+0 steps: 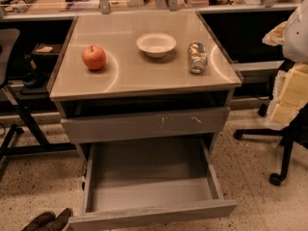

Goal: Place orange can into middle drawer

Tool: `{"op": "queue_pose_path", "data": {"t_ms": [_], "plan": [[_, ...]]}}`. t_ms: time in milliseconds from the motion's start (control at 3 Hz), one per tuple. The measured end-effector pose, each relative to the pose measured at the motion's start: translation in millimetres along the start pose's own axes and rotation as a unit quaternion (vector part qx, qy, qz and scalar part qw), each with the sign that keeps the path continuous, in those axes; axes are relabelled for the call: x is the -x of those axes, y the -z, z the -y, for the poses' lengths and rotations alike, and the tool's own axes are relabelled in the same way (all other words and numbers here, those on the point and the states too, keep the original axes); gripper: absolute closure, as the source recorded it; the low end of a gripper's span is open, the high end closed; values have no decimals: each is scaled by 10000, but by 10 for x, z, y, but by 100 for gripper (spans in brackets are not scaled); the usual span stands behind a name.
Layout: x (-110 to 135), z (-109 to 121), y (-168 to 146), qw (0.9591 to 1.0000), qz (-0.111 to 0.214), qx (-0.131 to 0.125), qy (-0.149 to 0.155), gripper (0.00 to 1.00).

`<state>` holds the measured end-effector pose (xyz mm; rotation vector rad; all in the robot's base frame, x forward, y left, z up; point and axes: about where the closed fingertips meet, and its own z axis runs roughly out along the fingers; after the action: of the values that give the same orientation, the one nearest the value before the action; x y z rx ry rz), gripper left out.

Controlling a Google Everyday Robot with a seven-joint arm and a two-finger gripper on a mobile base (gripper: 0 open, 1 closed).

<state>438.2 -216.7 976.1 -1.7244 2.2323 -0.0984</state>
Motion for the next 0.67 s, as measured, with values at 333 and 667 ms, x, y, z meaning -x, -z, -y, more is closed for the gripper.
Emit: {"op": "queue_pose_path", "data": {"t_ms": [333, 667], "plan": [[14, 21, 8, 10000, -9, -43, -46, 0], [42, 172, -114, 9990, -112, 69, -429, 0]]}}
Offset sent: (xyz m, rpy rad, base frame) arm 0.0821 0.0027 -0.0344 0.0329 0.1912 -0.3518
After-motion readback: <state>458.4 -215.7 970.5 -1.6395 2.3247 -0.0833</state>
